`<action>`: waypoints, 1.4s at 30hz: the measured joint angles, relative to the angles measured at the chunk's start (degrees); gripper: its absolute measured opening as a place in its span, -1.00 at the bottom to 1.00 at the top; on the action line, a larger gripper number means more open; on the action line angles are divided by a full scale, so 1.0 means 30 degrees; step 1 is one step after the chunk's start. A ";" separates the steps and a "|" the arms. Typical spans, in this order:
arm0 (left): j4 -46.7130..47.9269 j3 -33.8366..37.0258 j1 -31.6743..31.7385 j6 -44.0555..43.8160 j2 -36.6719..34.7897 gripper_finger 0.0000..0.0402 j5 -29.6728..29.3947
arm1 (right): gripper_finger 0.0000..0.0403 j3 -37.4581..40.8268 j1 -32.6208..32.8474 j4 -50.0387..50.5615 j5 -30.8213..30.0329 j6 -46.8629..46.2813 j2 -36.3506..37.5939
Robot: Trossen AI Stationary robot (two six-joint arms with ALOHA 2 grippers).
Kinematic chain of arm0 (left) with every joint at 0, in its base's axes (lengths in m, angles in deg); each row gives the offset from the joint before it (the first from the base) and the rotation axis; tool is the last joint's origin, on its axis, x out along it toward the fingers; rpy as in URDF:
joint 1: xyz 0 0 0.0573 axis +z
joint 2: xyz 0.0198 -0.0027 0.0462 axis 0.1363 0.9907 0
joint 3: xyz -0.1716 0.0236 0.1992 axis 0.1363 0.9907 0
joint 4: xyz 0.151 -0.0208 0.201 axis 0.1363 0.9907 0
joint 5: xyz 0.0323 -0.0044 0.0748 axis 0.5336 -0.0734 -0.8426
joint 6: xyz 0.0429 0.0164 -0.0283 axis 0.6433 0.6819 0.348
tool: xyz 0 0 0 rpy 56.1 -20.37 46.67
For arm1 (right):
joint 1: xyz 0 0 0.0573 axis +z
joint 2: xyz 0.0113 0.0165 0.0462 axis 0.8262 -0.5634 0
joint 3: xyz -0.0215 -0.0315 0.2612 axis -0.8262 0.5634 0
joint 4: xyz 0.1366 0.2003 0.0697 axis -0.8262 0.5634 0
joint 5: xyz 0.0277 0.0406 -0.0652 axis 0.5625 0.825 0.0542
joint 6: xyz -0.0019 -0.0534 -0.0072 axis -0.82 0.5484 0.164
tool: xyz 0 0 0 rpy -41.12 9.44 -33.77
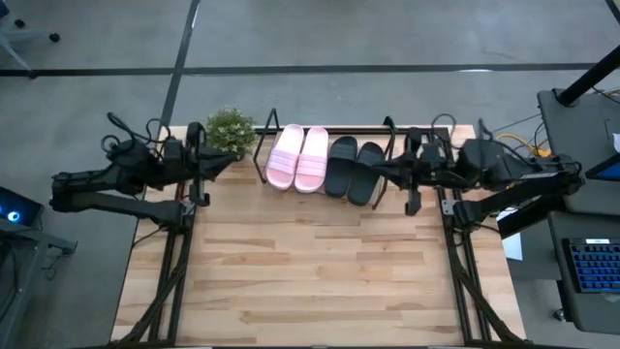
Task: Pick and place slides into the shelf
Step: Return to Home Position
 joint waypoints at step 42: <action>0.7194 0.7170 -0.0015 0.0770 -1.1199 -1.00 -0.1433 | -0.96 1.6254 -0.1927 -0.6646 0.1481 0.0442 1.1437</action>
